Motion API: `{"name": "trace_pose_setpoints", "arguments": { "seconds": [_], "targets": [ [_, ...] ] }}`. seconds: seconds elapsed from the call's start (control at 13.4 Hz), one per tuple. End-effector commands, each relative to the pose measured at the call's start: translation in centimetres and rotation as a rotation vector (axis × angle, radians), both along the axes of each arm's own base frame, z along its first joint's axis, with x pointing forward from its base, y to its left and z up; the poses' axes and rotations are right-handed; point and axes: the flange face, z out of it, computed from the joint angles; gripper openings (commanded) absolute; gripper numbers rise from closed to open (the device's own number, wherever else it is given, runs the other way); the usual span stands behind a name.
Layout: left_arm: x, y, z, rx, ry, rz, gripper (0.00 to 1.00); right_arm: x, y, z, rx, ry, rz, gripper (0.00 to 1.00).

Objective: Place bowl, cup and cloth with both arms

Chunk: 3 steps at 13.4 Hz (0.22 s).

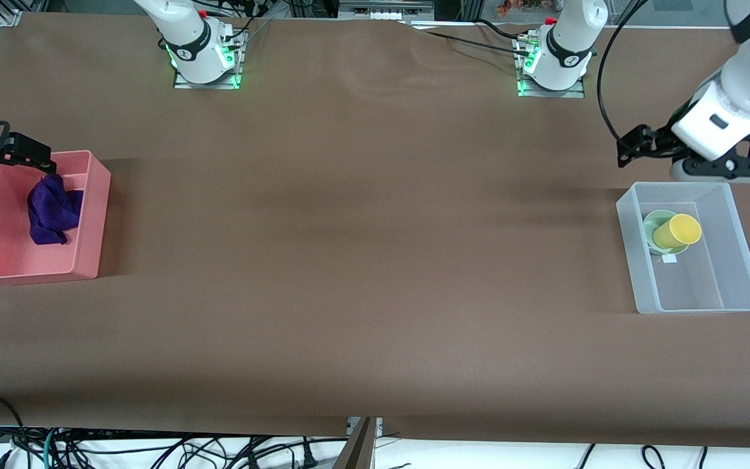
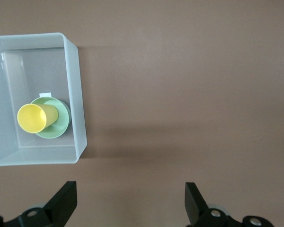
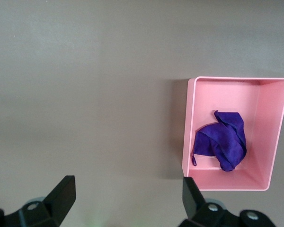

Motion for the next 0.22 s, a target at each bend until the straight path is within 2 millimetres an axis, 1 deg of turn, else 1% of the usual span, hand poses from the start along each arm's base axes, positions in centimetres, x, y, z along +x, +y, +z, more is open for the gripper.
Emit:
{"name": "trace_pose_setpoints", "arguments": {
  "seconds": [0.0,0.15],
  "targets": [
    [-0.16,0.07,0.57,0.023,0.03,0.005,1.0,0.17,-0.09,0.62,-0.01,0.003,-0.009,1.0],
    [0.01,0.39,1.46,0.021,0.013,0.01,1.0,0.21,-0.08,0.53,-0.008,0.004,-0.007,1.0]
  ]
}}
